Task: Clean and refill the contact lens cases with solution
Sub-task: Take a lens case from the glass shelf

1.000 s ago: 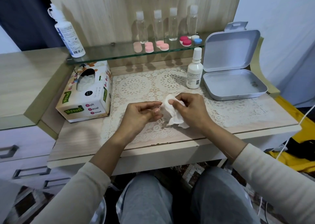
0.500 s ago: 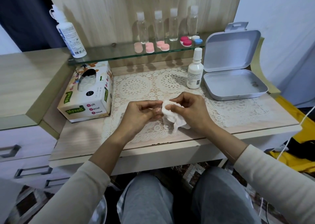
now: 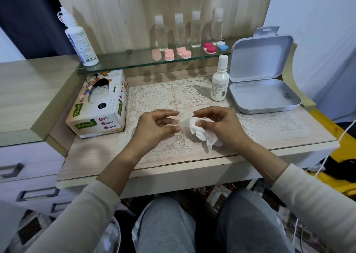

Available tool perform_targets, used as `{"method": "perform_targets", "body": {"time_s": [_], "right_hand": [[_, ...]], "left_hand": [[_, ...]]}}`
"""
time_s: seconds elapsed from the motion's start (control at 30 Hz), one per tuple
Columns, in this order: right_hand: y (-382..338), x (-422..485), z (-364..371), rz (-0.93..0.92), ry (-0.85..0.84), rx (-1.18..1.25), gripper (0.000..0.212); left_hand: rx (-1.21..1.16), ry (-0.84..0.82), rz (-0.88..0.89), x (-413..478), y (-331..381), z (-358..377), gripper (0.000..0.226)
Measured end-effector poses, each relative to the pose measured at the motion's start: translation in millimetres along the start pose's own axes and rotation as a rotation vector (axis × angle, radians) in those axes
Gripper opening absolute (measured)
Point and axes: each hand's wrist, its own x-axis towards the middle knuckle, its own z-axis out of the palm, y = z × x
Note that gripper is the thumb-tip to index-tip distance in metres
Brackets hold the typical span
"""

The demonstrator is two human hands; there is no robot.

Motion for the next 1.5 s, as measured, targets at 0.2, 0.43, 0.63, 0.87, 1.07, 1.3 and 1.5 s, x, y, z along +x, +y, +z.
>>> {"method": "perform_targets", "body": {"time_s": [0.2,0.43,0.63,0.87,1.07,1.3,1.5], "right_hand": [[4.8,2.9,-1.8,-0.020,0.030,-0.214,0.023],[7.2,1.7,-1.4,-0.256,0.047,-0.570,0.007],[-4.1,-10.1,-0.6,-0.366,-0.102,-0.816,0.041],[-0.1,-21.3,-5.9,-0.350,-0.175,-0.983,0.051],[0.3,-29.0,6.3,-0.434,-0.120,-0.814,0.026],[-21.8,-49.7,71.5,-0.512,-0.215,-0.652,0.031],[-10.6,-81.3,165.6,-0.455,-0.426,-0.549,0.029]], "left_hand": [[0.370,0.019,0.181,2.9,-6.9,2.7,0.050],[0.502,-0.002,0.260,3.3,-11.7,4.6,0.044],[0.636,-0.018,0.301,3.2,-12.3,4.2,0.024],[0.634,-0.005,0.296,-6.5,-8.5,-2.9,0.024],[0.630,0.039,0.257,-36.0,-7.1,-23.2,0.023],[0.623,0.269,0.208,-108.7,-18.2,-80.1,0.023],[0.631,0.456,0.094,-189.9,-68.9,-140.3,0.021]]}}
